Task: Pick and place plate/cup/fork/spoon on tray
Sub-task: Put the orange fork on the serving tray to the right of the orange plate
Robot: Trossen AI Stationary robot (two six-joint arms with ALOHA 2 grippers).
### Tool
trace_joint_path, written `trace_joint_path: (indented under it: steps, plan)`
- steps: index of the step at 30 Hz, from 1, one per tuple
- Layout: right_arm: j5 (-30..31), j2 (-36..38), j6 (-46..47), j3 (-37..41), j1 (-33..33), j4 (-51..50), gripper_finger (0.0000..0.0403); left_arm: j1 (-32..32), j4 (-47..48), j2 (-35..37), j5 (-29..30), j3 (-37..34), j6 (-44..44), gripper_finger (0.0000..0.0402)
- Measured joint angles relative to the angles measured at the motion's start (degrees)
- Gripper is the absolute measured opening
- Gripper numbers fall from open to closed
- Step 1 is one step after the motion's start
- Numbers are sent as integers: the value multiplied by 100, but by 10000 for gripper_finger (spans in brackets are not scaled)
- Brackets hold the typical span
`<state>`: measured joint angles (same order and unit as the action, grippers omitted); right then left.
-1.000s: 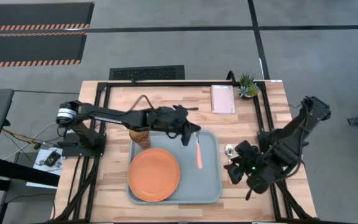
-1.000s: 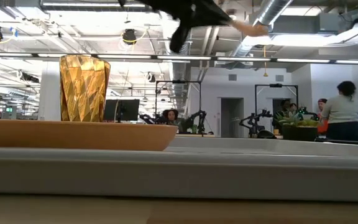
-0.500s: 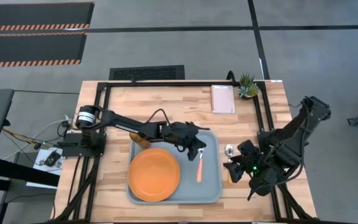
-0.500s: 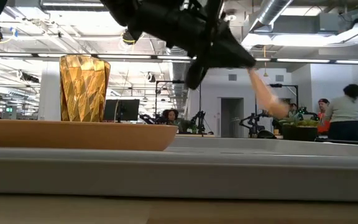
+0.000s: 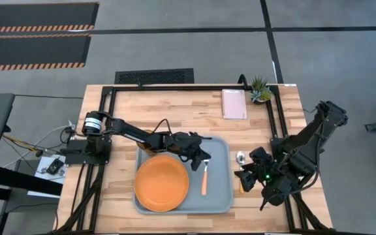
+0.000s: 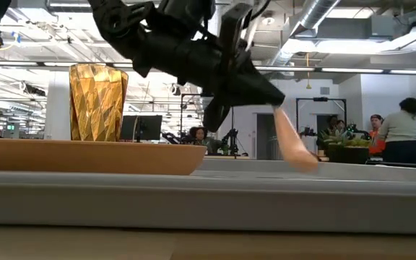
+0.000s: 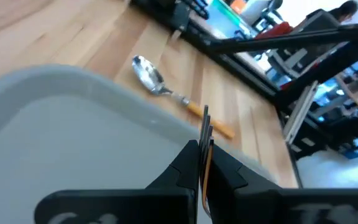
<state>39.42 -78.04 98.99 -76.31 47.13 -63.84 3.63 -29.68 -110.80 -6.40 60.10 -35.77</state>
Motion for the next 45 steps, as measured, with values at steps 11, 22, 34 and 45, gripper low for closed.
trace_joint_path:
  steps: [11,22,34,45]
  plan:
    - [4,-2,-8,0,0,-53,254,324,-124,9,713,10,-518,0]
    - [20,-2,-10,0,0,-54,254,522,319,9,1054,-25,-498,0]
    - [15,-4,-1,0,0,-41,254,550,215,-182,1033,-35,-708,0]
    - [0,-4,-23,2,-2,-34,254,509,383,-284,1030,-31,-864,0]
